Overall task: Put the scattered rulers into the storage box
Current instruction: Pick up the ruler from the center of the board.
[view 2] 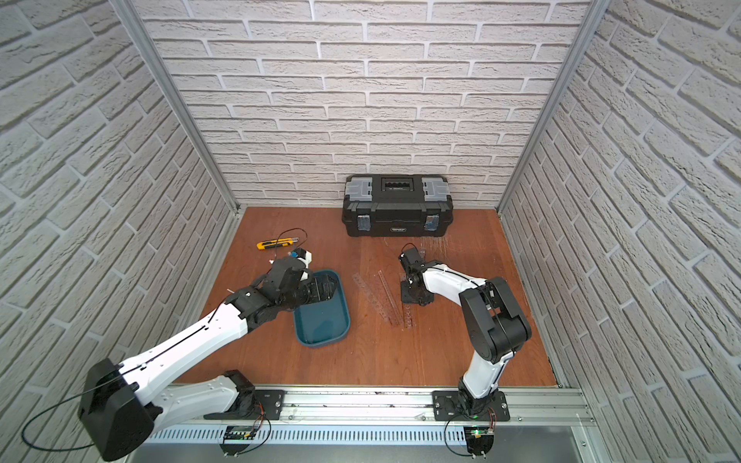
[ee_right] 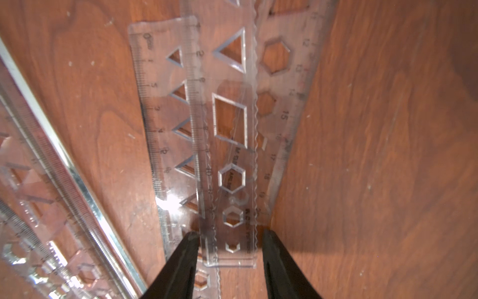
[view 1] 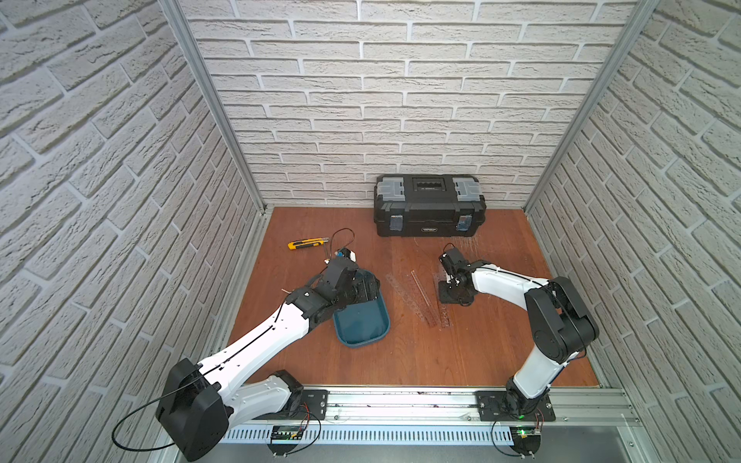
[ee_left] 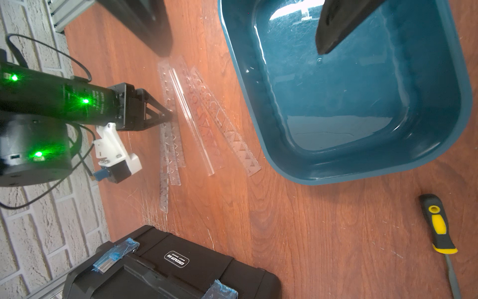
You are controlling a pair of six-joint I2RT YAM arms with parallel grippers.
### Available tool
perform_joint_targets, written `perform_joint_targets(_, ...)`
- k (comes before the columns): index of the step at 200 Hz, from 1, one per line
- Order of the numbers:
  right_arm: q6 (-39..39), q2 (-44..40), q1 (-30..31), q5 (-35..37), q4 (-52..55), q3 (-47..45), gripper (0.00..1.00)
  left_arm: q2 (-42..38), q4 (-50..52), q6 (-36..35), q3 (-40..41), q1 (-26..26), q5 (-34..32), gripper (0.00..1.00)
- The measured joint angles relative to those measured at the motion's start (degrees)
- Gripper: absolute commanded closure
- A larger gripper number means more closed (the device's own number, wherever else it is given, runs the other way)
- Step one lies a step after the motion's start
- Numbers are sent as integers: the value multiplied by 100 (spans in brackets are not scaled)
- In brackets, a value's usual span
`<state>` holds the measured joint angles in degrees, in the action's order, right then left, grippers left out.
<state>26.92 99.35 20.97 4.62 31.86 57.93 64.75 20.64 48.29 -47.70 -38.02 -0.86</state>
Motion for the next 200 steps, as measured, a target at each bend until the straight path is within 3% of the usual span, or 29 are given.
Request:
perform_joint_targets(95,59,-24,11,83,-33,-42,70,-127,46,44,37,0,-46,9)
perform_joint_targets(146,55,-72,13,87,-118,-125,83,-170,48,74,61,0,-105,9)
perform_joint_targets(200,55,-181,26,72,-192,-234,83,-170,50,87,61,0,-136,9)
